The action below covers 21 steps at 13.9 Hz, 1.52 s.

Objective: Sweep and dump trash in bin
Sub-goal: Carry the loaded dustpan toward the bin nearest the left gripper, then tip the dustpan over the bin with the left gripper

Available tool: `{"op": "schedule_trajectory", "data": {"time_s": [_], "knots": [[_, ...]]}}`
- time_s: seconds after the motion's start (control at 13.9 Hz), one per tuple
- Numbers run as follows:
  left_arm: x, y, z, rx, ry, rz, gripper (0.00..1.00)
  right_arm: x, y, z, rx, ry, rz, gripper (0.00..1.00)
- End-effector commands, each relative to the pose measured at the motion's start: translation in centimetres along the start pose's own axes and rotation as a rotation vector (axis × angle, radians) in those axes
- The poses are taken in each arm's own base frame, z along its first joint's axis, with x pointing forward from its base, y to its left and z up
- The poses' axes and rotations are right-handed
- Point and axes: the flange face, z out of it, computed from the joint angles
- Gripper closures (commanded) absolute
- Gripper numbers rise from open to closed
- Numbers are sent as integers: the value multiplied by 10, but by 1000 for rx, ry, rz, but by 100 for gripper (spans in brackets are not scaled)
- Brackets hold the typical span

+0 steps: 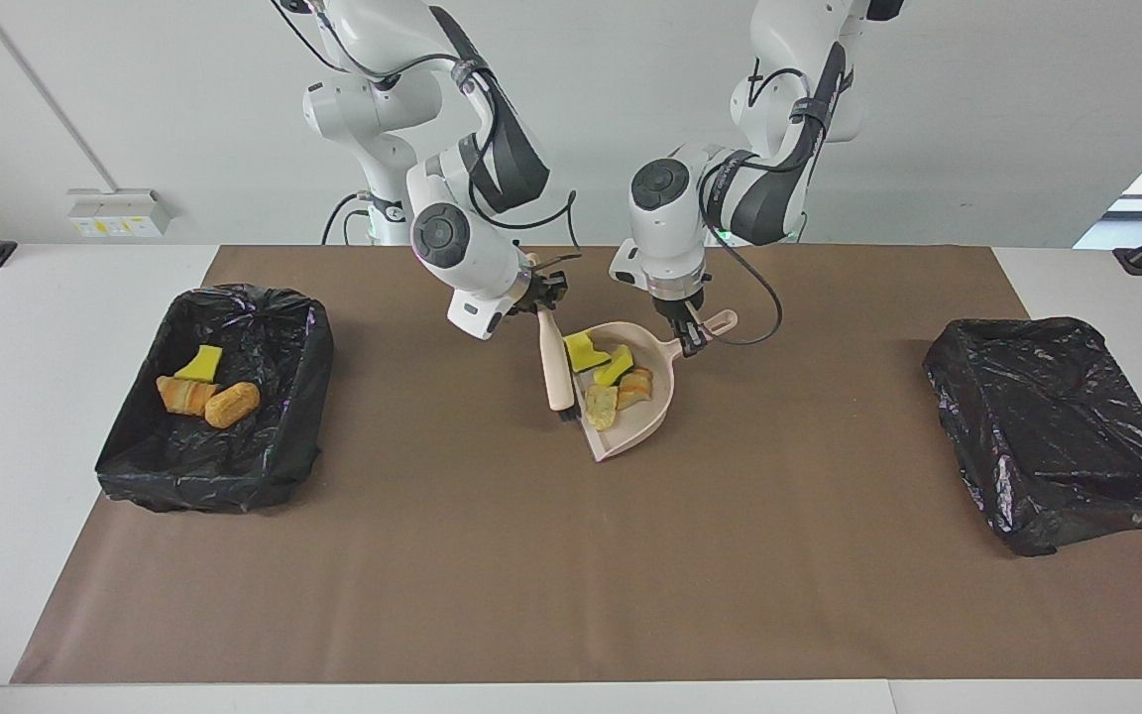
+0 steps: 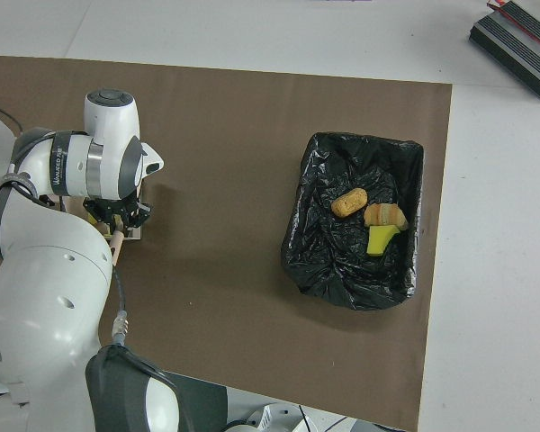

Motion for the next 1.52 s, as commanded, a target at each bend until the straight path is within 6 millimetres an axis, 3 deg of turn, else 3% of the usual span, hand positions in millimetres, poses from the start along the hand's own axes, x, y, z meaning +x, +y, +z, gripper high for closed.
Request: {"op": "schedule_trajectory", "data": {"time_s": [0.0,0.14,0.29,0.43,0.58,0.79,1.08,1.23,1.44], "knots": [[-10,-3,3,21,11,36,100,-8,4,0,-183,27,52,100],[-12,-6,3,24,19,42,100,-13,7,0,-257,10,58,100],[-24,-19,1,30,25,76,100,-20,15,-12,-323,25,86,100],[-55,-40,-14,48,29,123,100,-32,15,-31,-321,40,143,100],[-89,-61,-28,48,59,157,100,-39,10,-34,-315,40,215,100],[-165,-104,-39,28,125,208,100,-42,-10,-30,-235,40,252,100],[-287,-170,-58,36,202,254,100,-53,-66,-18,-174,89,268,100],[-352,-204,-53,46,241,247,100,-65,-103,1,-176,105,275,100],[-447,-241,-53,54,270,165,100,-81,-124,31,-213,91,237,100]]}}
